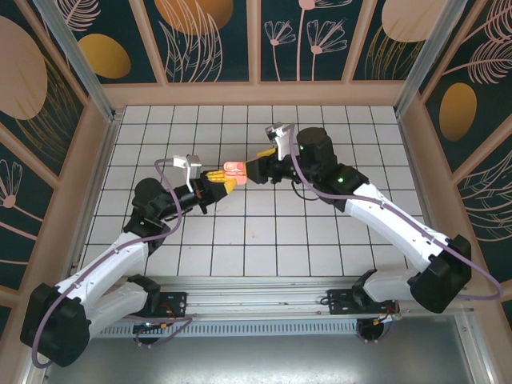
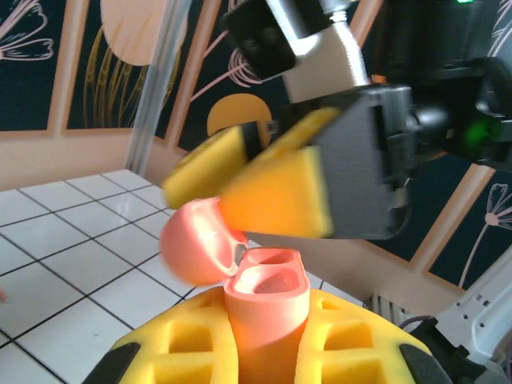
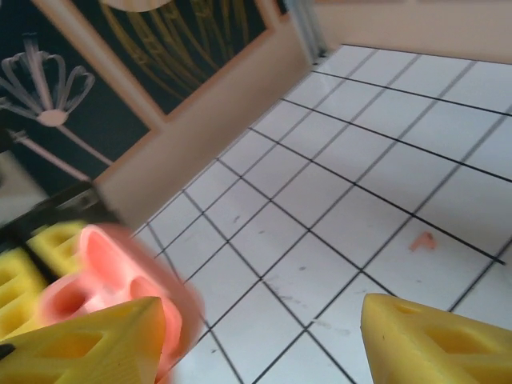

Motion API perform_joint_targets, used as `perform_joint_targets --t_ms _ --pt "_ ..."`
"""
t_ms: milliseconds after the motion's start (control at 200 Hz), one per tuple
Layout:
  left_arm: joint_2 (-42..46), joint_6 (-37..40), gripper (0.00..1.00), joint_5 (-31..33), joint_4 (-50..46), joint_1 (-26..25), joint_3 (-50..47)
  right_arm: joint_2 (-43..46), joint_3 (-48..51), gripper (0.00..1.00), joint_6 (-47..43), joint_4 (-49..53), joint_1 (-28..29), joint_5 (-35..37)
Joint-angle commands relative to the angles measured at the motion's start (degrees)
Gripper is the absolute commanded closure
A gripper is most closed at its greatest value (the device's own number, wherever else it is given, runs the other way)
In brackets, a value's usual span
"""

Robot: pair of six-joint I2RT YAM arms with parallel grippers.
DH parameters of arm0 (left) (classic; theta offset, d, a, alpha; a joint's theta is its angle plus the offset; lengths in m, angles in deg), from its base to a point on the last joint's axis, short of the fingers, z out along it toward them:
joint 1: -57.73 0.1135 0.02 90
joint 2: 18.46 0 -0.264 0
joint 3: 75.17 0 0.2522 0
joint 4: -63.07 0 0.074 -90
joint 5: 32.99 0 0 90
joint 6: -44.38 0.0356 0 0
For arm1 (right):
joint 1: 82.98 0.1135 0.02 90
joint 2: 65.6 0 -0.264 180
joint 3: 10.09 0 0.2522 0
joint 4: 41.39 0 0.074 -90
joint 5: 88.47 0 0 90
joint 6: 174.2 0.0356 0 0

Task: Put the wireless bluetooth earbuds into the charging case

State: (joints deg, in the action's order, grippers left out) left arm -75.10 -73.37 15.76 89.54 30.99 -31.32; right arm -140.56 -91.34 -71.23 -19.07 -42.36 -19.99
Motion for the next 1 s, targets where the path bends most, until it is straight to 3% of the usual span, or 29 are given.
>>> perform_joint_targets --t_ms 0,285,661,826,996 --pt "0.6 -1.11 1.0 -2.71 5.62 -0.24 -0.73 -0.89 -1.62 0.34 1.74 1.47 -0.64 3.45" --pt "1.48 0.97 1.0 0.73 1.86 -0.24 -0.86 -0.39 -2.61 0.34 2.51 2.79 -1.22 2.72" --pt "5.38 4.26 1.0 9.42 -2.35 -0.25 -2.93 -0.76 -9.94 0.34 1.88 13.34 -2.85 5.44" --pt "6.02 4.83 1.0 10.82 -2.79 -0.29 -3.54 -3.49 -9.73 0.35 3.71 15.61 -7.76 9.47" --pt "5.5 4.74 1.0 10.66 -2.27 -0.25 -4.03 -15.0 -12.23 0.37 5.22 19.7 -14.22 14.5"
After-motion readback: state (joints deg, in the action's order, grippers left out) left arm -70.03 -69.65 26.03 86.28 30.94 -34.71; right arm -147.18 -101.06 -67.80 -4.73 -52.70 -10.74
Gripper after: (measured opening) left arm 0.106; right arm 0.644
